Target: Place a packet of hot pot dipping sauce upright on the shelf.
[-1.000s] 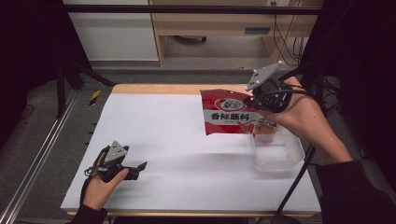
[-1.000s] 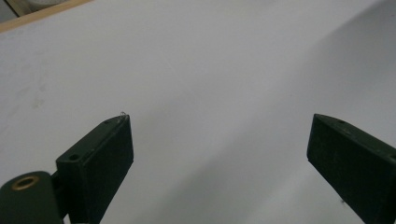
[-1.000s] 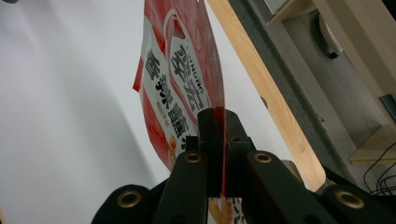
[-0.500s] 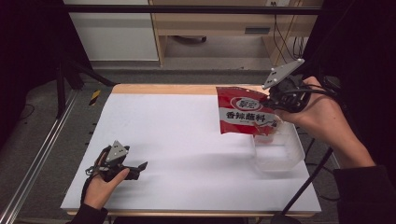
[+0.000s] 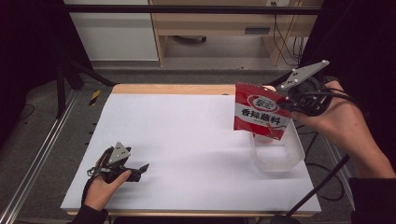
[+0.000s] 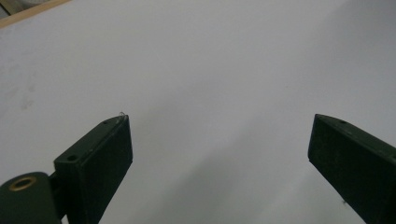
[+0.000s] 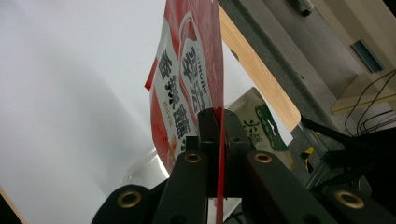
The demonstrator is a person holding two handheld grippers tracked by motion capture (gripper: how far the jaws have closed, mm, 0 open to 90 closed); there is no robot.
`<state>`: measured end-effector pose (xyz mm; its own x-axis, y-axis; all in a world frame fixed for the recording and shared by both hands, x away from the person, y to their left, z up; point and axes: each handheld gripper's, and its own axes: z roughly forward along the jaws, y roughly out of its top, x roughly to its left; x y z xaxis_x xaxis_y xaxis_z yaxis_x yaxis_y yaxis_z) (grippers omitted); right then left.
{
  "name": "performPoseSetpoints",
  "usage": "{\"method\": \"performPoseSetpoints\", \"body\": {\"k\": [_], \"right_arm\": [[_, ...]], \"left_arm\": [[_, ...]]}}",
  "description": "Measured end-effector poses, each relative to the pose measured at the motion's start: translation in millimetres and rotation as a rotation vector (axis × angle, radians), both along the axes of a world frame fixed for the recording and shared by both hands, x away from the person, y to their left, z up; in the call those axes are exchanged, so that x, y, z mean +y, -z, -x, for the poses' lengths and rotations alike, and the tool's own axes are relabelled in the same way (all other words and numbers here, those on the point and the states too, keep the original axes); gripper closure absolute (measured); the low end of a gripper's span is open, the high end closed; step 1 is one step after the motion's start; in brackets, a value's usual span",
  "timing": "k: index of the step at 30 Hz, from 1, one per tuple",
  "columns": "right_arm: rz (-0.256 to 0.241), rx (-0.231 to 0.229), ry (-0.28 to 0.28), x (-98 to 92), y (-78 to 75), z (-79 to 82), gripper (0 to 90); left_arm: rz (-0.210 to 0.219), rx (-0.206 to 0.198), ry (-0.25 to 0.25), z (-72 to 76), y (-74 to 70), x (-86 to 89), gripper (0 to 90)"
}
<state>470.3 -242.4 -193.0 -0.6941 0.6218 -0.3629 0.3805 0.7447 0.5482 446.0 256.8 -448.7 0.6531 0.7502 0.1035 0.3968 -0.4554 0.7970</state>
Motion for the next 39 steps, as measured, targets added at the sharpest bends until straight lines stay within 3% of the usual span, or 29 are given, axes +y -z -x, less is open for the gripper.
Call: {"method": "performPoseSetpoints", "body": {"k": [19,32,39], "right_arm": [[0.012,0.047,0.077,-41.5,15.6,4.3,89.9],[0.04,0.088,0.088,-51.2,36.5,3.1,89.9],[0.03,0.101,0.092,-51.4,46.2,-1.1,89.8]], "left_arm": [[-0.003,-0.001,-0.006,-2.3,-0.5,2.4,6.5],[-0.001,0.001,-0.007,-3.3,-0.6,3.8,6.5],[0.0,0.001,-0.005,-3.1,-0.8,3.7,6.5]]}}
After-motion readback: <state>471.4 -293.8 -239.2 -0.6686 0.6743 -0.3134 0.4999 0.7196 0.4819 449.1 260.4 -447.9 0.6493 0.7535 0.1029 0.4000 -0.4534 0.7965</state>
